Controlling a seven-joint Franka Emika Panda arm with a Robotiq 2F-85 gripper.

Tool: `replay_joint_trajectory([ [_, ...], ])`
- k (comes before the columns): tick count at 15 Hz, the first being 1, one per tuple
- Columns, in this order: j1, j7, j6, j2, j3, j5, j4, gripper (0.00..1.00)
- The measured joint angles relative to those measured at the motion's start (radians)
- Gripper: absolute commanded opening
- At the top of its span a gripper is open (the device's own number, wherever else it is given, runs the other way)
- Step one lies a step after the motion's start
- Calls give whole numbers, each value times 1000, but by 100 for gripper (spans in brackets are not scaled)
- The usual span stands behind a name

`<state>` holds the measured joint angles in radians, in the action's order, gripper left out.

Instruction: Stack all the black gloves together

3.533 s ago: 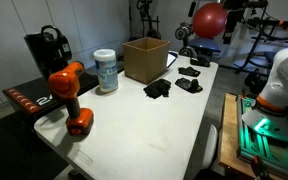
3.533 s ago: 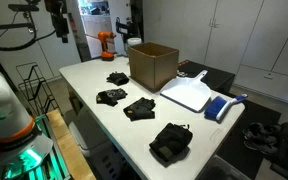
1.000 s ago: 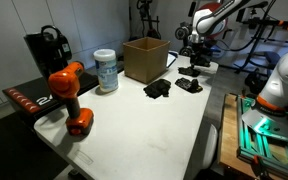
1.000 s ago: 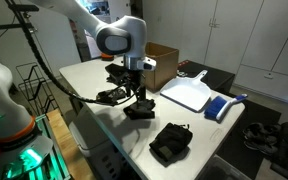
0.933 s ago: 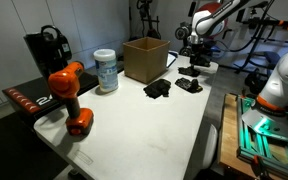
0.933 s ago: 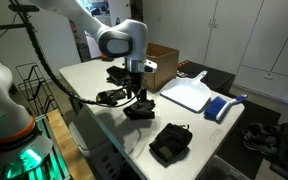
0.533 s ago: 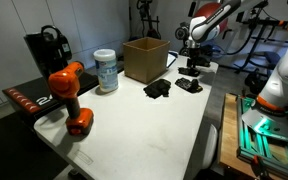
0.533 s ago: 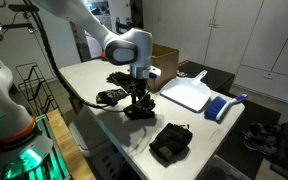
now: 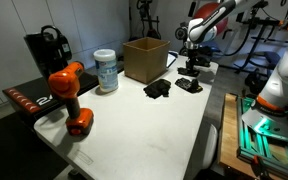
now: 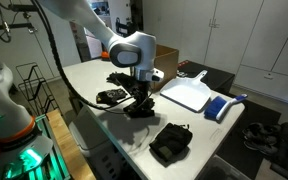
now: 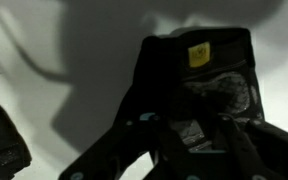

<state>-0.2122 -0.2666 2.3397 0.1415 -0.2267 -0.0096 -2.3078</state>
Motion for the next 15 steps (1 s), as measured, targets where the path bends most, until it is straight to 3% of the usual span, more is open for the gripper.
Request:
replay_joint_trajectory([
  [2, -2, 0, -1, 0, 0, 10, 4, 0],
  [8, 0, 12, -134, -20, 19, 96, 19, 2],
  [15, 28, 149, -393, -238, 54, 116, 16, 2],
])
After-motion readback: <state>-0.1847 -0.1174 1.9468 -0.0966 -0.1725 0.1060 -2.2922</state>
